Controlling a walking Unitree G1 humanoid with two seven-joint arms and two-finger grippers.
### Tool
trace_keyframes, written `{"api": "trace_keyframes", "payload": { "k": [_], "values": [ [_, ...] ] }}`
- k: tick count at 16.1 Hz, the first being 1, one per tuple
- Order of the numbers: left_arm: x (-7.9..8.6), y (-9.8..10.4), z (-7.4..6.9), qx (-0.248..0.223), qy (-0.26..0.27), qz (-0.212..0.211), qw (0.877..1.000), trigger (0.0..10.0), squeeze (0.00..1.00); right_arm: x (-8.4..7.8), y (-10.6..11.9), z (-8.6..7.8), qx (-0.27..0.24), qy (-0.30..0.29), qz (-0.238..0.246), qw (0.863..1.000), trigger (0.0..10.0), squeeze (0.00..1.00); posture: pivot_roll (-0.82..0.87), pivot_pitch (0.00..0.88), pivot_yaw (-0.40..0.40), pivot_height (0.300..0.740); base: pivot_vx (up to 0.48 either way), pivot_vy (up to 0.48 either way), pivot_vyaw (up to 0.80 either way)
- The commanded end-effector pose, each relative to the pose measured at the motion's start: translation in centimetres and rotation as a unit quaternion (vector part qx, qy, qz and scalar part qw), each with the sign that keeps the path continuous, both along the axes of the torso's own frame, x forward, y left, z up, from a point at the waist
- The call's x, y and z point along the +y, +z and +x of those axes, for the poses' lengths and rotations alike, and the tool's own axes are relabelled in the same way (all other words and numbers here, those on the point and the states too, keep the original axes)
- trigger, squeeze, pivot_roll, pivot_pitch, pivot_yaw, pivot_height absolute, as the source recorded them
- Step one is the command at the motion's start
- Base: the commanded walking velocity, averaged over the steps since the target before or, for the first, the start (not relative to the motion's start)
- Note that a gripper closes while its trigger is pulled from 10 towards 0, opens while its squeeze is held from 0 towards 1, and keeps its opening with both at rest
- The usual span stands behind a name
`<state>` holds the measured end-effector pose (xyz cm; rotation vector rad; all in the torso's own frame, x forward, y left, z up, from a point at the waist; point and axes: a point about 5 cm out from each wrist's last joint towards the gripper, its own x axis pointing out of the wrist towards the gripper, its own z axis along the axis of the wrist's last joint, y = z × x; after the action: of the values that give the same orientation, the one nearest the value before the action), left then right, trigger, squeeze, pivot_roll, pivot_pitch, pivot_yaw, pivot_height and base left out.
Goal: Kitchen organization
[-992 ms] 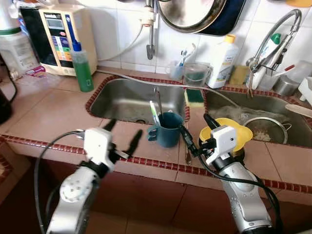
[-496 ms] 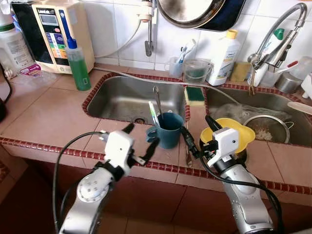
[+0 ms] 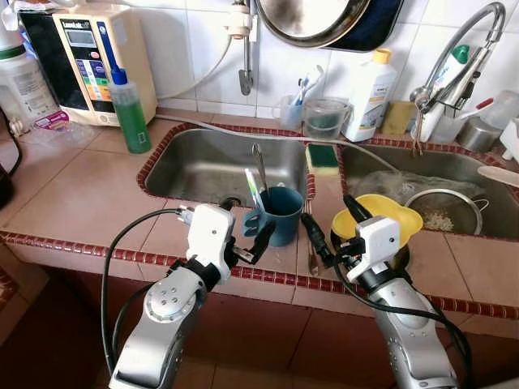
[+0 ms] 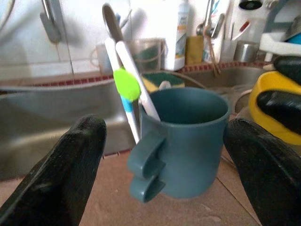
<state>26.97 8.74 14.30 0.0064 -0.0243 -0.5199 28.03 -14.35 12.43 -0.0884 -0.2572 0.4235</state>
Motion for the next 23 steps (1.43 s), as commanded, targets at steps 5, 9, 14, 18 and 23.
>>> {"api": "trace_keyframes", "payload": {
  "k": [5,9,14,18,23],
  "values": [
    [-0.1,1.6,1.5,0.009,0.035,-0.008,0.999,10.0,0.00,0.4,0.3,-1.1,-0.012,0.018,-0.010,1.000,10.0,0.00,-0.17,0.000,0.035,0.740,0.000,0.000,0.00],
    [0.1,2.5,2.2,0.012,0.045,-0.011,0.999,10.0,0.00,0.5,0.1,-1.5,-0.007,0.022,-0.019,1.000,10.0,0.00,-0.18,0.000,0.037,0.740,0.000,0.000,0.00],
    [-1.5,3.2,3.0,0.030,0.047,-0.028,0.998,10.0,0.00,0.8,-0.1,-1.7,-0.004,0.027,-0.023,0.999,10.0,0.00,-0.18,0.000,0.038,0.740,0.000,0.000,0.00],
    [-2.4,3.8,3.4,0.034,0.043,-0.034,0.998,10.0,0.00,1.0,-0.1,-1.7,-0.003,0.028,-0.024,0.999,10.0,0.00,-0.18,0.000,0.041,0.740,0.000,0.000,0.00],
    [-3.1,3.8,3.9,0.050,0.055,-0.025,0.997,10.0,0.00,1.1,-0.1,-1.7,-0.001,0.027,-0.024,0.999,10.0,0.00,-0.18,0.000,0.043,0.740,0.000,0.000,0.00]
  ]
}}
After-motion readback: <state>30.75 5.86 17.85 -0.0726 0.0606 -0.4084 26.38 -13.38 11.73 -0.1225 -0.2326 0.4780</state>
